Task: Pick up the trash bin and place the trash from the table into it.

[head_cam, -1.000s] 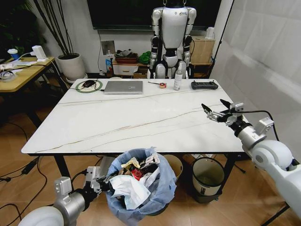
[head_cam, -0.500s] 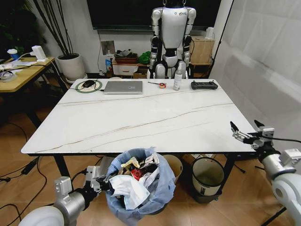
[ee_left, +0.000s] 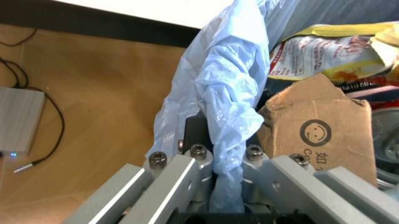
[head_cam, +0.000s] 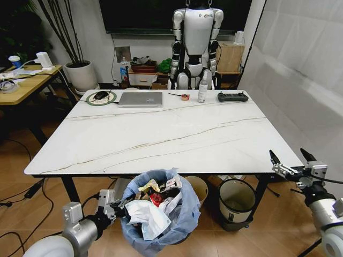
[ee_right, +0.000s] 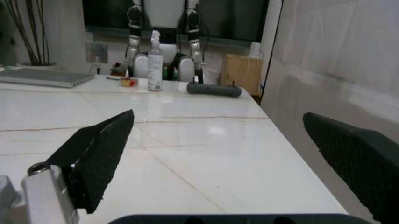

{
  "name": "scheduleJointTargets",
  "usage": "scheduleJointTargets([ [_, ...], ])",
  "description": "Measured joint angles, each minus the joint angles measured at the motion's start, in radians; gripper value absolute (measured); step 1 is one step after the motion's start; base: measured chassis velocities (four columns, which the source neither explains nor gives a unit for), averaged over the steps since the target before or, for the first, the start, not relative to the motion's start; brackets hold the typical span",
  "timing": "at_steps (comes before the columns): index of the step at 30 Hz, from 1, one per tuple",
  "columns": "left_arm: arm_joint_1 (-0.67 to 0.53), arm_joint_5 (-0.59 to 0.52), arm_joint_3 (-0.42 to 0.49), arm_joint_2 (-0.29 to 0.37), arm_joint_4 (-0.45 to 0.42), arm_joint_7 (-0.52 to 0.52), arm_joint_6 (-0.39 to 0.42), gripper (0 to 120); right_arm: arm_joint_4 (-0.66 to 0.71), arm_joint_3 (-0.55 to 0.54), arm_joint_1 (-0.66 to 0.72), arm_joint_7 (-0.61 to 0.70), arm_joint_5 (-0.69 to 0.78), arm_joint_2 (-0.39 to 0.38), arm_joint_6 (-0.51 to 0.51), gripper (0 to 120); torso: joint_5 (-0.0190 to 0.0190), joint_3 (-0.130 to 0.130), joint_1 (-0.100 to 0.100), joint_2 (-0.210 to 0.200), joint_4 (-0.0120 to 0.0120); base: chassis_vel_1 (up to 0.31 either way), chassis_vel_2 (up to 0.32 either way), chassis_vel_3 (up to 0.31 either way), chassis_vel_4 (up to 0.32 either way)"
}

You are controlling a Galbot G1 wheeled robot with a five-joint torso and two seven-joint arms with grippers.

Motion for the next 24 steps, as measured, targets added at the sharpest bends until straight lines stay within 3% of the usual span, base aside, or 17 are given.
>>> scheduleJointTargets([
  [6,0.017,0.029,-0.004,-0.003,0.0,0.014,-0.007,0,0.007,0.002,-0.041,-0.042,-0.017,0.072,0.046,100,-0.0001,0.0,0.0,0.0,-0.0001,0.0,0.0,0.0,0.0],
  [16,0.04,0.075,-0.007,-0.017,-0.005,0.009,-0.022,0,-0.003,-0.001,-0.043,-0.063,-0.016,0.079,0.062,100,-0.0001,0.0,0.0,0.0,0.0,0.0,0.0,0.0,0.0],
  [24,0.062,0.219,-0.017,-0.028,0.003,-0.001,-0.066,0,-0.004,-0.003,-0.04,-0.063,-0.015,0.077,0.062,100,-0.0001,0.0,0.0,0.0,0.0001,0.0,0.0,0.0,0.0],
])
